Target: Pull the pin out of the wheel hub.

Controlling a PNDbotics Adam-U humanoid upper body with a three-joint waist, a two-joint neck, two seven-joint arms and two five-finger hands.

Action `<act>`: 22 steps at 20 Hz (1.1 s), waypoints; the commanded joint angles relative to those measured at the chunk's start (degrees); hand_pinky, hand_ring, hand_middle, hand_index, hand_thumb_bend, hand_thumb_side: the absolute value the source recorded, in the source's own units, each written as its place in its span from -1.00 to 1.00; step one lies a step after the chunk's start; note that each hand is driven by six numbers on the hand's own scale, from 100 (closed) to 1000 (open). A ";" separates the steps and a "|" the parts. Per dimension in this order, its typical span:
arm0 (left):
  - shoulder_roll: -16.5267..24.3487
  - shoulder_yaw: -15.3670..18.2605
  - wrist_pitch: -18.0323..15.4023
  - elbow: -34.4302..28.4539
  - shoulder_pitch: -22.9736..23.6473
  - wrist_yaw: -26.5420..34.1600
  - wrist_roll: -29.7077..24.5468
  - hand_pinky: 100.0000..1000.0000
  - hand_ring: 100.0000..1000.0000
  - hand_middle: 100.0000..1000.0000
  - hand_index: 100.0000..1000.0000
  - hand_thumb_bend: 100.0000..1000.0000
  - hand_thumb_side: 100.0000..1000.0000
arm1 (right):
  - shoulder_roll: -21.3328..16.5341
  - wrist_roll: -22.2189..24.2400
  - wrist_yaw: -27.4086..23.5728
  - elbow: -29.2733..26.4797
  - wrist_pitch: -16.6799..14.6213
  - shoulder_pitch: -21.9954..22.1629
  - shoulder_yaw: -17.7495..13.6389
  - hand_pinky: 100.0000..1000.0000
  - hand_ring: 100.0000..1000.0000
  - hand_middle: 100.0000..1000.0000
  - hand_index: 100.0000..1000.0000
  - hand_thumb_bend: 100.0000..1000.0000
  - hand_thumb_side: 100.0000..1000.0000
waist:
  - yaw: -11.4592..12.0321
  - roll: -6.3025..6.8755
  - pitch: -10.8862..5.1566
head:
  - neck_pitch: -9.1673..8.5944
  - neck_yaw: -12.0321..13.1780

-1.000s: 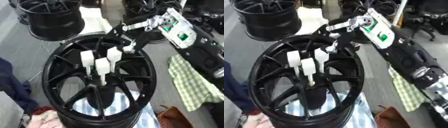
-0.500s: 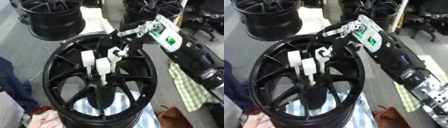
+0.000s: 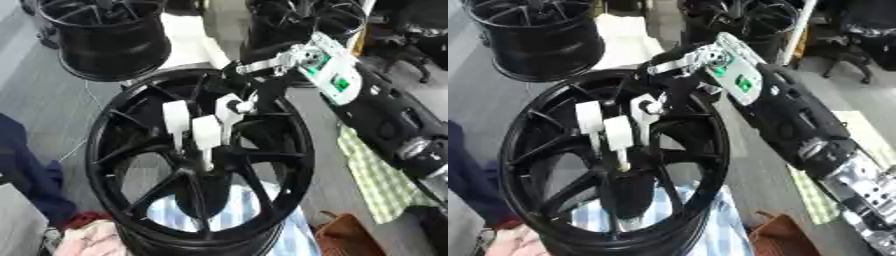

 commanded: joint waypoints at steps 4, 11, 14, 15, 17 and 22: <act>0.76 0.10 -0.10 -0.79 -0.76 -0.21 -0.06 0.43 1.00 0.44 0.85 -1.00 0.82 | -2.37 1.26 -1.51 -2.19 -0.87 -0.01 1.00 0.80 0.86 0.80 1.00 -1.00 -0.16 | -0.26 0.27 -0.56 | -0.15 0.08; 0.77 0.07 -0.16 -0.80 -0.76 -0.14 -0.10 0.43 1.00 0.44 0.85 -1.00 0.82 | -1.83 1.26 0.45 -1.37 -1.46 0.19 1.25 0.80 0.84 0.76 1.00 -1.00 -0.32 | -0.37 0.43 -0.52 | -0.15 -0.12; 0.75 0.05 -0.17 -0.77 -0.75 -0.13 -0.16 0.43 1.00 0.44 0.85 -1.00 0.82 | -1.44 1.26 1.43 -1.12 -1.98 0.12 1.40 0.79 0.81 0.69 0.99 -1.00 -0.38 | -0.37 0.46 -0.50 | -0.15 -0.22; 0.75 0.04 -0.18 -0.77 -0.74 -0.13 -0.17 0.43 1.00 0.44 0.85 -1.00 0.82 | -1.30 1.26 1.79 -1.05 -2.15 0.11 1.43 0.78 0.79 0.66 0.97 -1.00 -0.39 | -0.37 0.47 -0.50 | -0.15 -0.26; 0.75 0.02 -0.19 -0.76 -0.74 -0.11 -0.19 0.43 1.00 0.44 0.85 -1.00 0.82 | -0.97 1.26 2.54 -0.79 -2.45 0.09 1.39 0.77 0.76 0.61 0.94 -1.00 -0.40 | -0.35 0.49 -0.49 | -0.15 -0.33; 0.70 -0.04 -0.17 -0.72 -0.70 -0.12 -0.29 0.43 1.00 0.44 0.85 -1.00 0.82 | -0.36 1.26 3.69 0.04 -2.39 -0.05 0.82 0.74 0.69 0.44 0.86 -1.00 -0.44 | -0.26 0.51 -0.51 | -0.15 -0.46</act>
